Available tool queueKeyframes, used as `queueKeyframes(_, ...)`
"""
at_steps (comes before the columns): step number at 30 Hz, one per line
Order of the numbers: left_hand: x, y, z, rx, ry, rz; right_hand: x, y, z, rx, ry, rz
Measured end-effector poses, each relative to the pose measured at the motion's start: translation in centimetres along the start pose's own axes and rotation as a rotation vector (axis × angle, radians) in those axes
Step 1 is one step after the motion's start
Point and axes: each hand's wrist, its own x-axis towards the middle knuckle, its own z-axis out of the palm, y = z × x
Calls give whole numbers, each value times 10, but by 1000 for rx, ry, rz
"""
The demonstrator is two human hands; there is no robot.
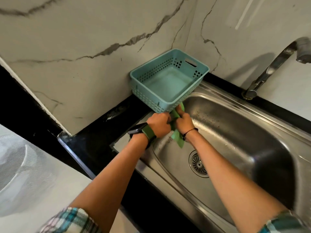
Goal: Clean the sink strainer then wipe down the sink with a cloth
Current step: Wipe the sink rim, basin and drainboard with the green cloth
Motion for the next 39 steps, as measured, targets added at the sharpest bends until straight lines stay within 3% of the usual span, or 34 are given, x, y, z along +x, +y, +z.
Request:
queueKeyframes(2,5,1,-3,38,21,27,-21,6,6,49,-67,6)
queueKeyframes(7,11,-2,-6,113,112,49,-53,16,12,-96,-205,8)
queueKeyframes(14,-20,-23,7,-310,386,-48,-57,-4,29,-207,-142,-64)
queueKeyframes(21,-18,-19,-2,-345,232,-103,-92,4,38,-326,-334,-170)
queueKeyframes(27,-13,-21,-5,-307,171,-109,-94,1,31,-238,-381,-53)
queueKeyframes(30,-19,-21,0,-297,189,-99,-112,11,21,-163,-487,5)
queueKeyframes(39,-47,-5,19,-109,140,-60,-165,20,-46,-669,-731,-250)
